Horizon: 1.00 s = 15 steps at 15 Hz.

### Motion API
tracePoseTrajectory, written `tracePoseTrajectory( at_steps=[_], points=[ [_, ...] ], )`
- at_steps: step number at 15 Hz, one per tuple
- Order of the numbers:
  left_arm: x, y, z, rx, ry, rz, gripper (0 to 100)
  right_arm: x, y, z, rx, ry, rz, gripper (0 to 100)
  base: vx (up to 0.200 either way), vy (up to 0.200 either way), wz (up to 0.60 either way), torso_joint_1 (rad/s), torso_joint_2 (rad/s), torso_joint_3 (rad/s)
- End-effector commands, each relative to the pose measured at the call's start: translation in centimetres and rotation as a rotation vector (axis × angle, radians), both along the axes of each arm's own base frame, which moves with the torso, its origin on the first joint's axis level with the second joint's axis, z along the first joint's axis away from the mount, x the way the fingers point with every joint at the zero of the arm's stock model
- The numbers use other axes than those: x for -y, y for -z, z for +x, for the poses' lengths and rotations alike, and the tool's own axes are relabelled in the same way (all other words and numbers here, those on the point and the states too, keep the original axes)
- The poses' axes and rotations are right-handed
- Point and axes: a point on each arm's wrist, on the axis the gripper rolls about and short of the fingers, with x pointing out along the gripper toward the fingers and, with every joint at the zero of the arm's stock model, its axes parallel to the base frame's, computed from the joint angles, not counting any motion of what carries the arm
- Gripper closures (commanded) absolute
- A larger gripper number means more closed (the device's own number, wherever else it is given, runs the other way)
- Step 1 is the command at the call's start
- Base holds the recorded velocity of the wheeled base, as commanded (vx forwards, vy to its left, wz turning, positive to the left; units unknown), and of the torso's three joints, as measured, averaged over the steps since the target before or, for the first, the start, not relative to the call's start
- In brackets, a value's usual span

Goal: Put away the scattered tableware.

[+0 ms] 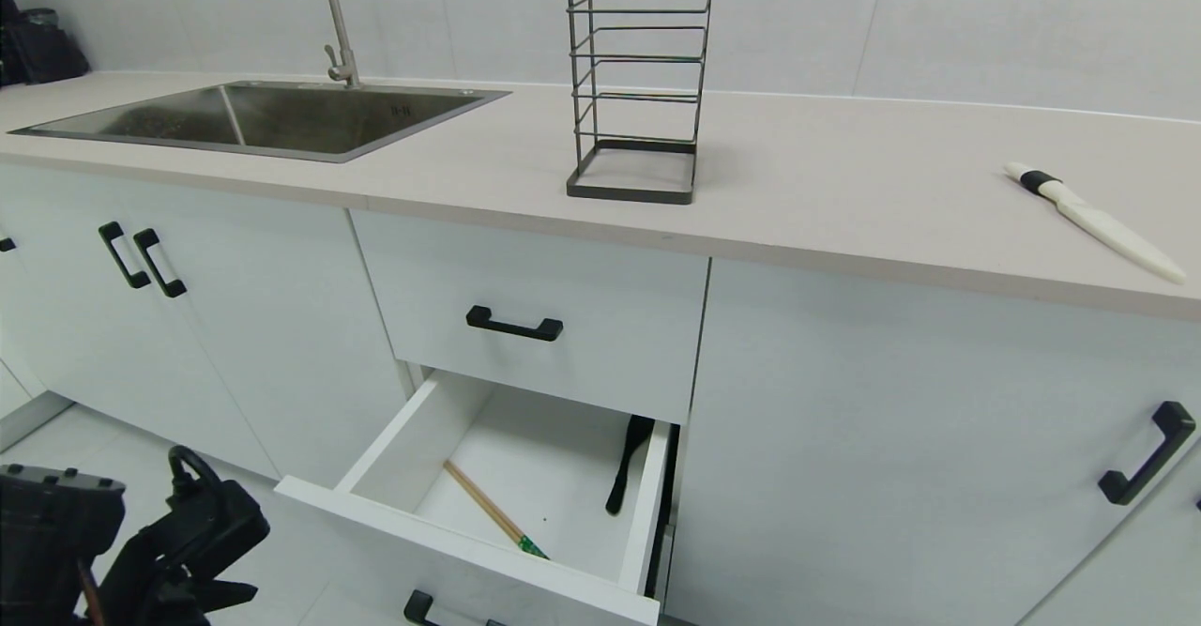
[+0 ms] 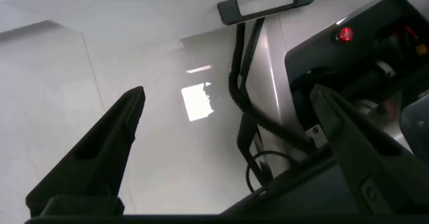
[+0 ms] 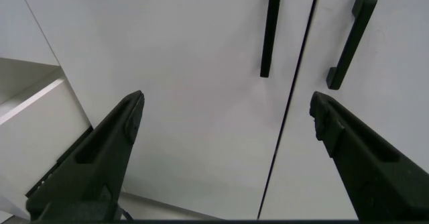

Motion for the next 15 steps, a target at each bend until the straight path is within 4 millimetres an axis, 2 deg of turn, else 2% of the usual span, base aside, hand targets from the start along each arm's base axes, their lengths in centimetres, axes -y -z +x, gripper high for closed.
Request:
tracePoseTrajectory(
  at_steps=[1,5,8,15],
  points=[
    [0.2,0.9,1.4,-0.040,0.012,0.019,0,0.0,0.0,0.0,-0.003,0.000,0.000,0,0.000,0.000,0.00,0.000,0.00,0.000],
    [0.4,2.9,4.6,-0.028,-0.027,0.015,0,0.0,0.0,0.0,-0.004,0.000,0.000,0,0.000,0.000,0.00,0.000,0.00,0.000],
    [0.2,3.9,5.8,-0.021,-0.052,0.013,0,0.0,0.0,0.0,-0.004,0.000,0.000,0,0.000,0.000,0.00,0.000,0.00,0.000],
    [-0.1,4.6,8.1,0.040,-0.081,0.000,0,0.0,0.0,0.0,-0.004,0.000,0.000,0,0.000,0.000,0.00,0.000,0.00,0.000]
  ],
)
